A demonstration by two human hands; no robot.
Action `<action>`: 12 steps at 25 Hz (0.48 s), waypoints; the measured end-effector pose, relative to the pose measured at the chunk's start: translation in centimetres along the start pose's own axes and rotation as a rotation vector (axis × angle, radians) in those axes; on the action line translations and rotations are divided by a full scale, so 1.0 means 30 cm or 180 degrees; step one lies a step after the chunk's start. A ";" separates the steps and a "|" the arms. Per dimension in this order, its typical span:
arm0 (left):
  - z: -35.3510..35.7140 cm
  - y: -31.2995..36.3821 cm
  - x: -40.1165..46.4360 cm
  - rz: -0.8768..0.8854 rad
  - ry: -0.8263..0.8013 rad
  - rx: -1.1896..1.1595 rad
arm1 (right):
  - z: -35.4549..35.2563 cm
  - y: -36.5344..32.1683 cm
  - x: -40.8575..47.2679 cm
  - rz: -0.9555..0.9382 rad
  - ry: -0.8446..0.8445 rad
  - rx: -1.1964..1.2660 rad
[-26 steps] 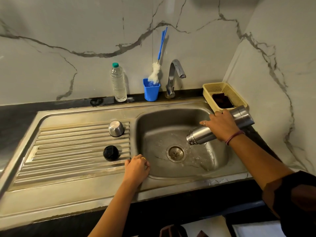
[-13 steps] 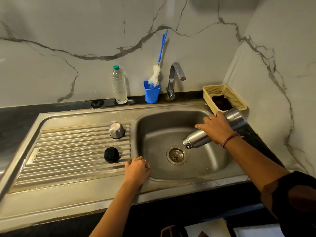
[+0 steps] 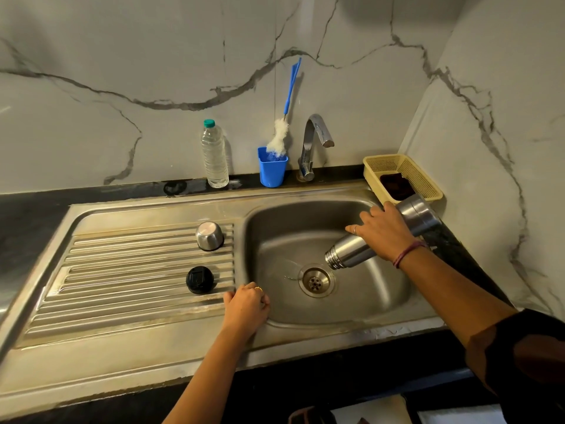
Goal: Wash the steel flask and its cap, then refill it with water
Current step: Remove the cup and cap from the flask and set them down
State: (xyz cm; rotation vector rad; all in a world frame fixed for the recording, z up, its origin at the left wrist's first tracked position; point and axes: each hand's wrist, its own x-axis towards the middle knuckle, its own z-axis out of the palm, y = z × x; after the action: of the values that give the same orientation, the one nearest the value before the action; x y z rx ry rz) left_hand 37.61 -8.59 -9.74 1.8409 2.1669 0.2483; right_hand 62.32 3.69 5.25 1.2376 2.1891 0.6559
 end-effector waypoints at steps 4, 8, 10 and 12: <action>-0.007 0.002 0.003 0.0001 -0.0092 -0.0005 | -0.002 0.001 0.006 -0.0012 0.0016 -0.0009; -0.018 0.005 0.003 -0.0017 -0.0140 0.0008 | 0.001 -0.001 0.015 -0.0008 0.0039 -0.0031; -0.024 0.008 0.002 -0.0045 -0.0151 -0.0031 | 0.002 -0.002 0.020 -0.0010 0.0089 -0.0030; -0.031 0.013 0.001 -0.0108 -0.0184 -0.0093 | 0.005 -0.003 0.025 -0.0011 0.0142 0.0017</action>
State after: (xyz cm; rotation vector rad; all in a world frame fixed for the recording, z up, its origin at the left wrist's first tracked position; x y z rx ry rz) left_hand 37.67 -8.45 -8.73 1.7720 2.1423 0.2159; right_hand 62.05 4.33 4.93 1.2327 2.2302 0.6828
